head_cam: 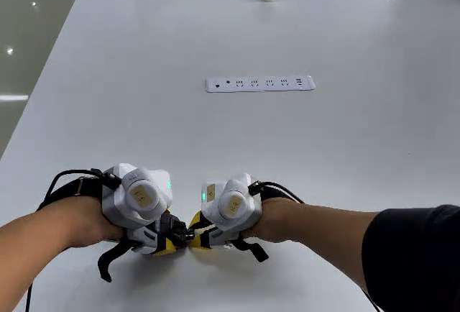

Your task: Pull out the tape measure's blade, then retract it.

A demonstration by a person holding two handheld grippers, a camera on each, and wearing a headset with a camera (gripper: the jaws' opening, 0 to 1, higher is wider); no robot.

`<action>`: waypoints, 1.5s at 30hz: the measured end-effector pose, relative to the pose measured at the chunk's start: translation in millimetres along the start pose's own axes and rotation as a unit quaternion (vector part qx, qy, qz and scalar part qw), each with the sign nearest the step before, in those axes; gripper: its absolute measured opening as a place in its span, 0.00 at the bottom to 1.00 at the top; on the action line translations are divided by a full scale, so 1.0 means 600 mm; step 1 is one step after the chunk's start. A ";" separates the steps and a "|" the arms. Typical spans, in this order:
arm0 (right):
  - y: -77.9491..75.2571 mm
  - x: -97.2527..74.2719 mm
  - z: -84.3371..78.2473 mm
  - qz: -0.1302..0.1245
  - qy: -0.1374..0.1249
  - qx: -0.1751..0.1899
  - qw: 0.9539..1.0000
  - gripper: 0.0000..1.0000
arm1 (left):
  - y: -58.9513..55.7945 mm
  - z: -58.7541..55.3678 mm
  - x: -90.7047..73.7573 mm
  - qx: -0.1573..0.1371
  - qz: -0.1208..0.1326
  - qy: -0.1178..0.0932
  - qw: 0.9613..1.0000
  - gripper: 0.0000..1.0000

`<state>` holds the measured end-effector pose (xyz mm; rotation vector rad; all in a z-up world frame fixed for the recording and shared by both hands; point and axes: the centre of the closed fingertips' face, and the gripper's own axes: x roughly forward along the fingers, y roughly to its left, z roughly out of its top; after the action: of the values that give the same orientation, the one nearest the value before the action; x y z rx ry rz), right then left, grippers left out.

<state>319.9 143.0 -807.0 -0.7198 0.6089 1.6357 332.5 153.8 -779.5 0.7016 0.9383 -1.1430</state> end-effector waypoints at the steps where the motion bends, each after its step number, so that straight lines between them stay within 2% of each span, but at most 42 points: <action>1: -0.002 0.001 0.002 0.000 -0.001 0.002 1.000 0.12 | 0.000 0.000 0.000 0.001 -0.001 0.001 1.000 0.35; 6: -0.002 0.000 0.002 0.000 0.005 0.026 1.000 0.12 | 0.000 0.000 0.000 0.001 0.000 0.003 1.000 0.35; 8: -0.001 0.001 0.000 -0.005 0.003 0.012 1.000 0.12 | 0.000 -0.001 0.000 0.001 0.000 0.002 1.000 0.35; 10: -0.001 0.001 0.000 -0.006 0.003 0.024 1.000 0.11 | 0.000 -0.001 0.000 0.001 -0.001 0.002 1.000 0.35; 23: -0.001 -0.005 -0.006 -0.001 0.020 0.019 1.000 0.09 | -0.004 -0.001 -0.001 0.017 -0.003 0.003 1.000 0.35; 34: -0.004 -0.012 -0.013 0.002 0.022 0.021 1.000 0.09 | -0.001 -0.001 -0.001 0.011 0.007 0.001 1.000 0.35; 45: -0.005 -0.020 -0.021 0.002 0.026 0.027 0.999 0.10 | -0.001 -0.001 0.000 0.010 0.001 0.001 1.000 0.35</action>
<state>325.8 126.7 -806.5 -0.7245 0.6903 1.6022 331.9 154.2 -779.5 0.7189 0.9291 -1.1511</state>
